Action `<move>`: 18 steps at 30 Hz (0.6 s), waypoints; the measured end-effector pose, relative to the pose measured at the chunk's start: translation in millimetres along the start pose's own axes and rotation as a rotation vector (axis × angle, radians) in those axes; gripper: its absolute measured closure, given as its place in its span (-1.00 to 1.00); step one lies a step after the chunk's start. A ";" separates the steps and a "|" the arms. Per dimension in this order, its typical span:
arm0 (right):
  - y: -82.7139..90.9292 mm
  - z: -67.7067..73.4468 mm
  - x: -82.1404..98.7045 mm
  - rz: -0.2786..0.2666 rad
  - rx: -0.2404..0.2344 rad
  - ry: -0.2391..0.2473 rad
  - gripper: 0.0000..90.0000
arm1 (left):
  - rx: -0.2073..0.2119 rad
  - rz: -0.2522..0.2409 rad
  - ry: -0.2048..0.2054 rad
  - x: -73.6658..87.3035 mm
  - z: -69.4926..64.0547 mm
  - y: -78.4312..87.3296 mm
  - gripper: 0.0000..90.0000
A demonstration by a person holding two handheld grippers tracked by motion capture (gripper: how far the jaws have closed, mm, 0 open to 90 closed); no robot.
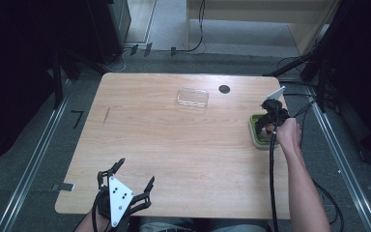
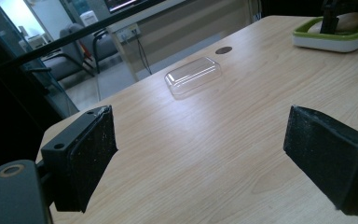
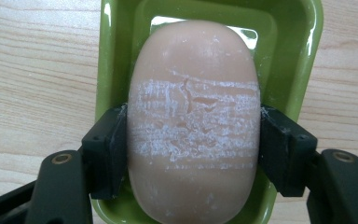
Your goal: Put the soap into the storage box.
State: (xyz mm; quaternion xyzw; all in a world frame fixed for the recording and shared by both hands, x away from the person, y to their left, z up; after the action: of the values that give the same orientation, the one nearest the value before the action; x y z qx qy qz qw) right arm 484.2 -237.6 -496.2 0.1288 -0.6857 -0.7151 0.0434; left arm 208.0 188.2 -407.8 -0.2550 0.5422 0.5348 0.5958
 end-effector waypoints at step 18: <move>0.2 0.3 1.3 -0.002 0.000 -0.001 -0.28 | 0.002 0.002 -0.001 -0.1 -0.1 -0.6 -0.78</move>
State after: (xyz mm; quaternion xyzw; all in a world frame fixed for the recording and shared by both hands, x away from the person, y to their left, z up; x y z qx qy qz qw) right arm 482.8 -237.7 -496.2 0.1292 -0.6857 -0.7150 0.0425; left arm 208.5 187.9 -407.9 -0.2536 0.5428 0.5348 0.5959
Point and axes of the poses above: each handheld gripper's, and its own axes: y roughly backward along the jaws, x roughly out of its underside, z roughly to its left, the point moved 5 cm from there along -y, roughly forward along the jaws, and after that the axes turned 4 degrees about y, right-handed, at the moved point
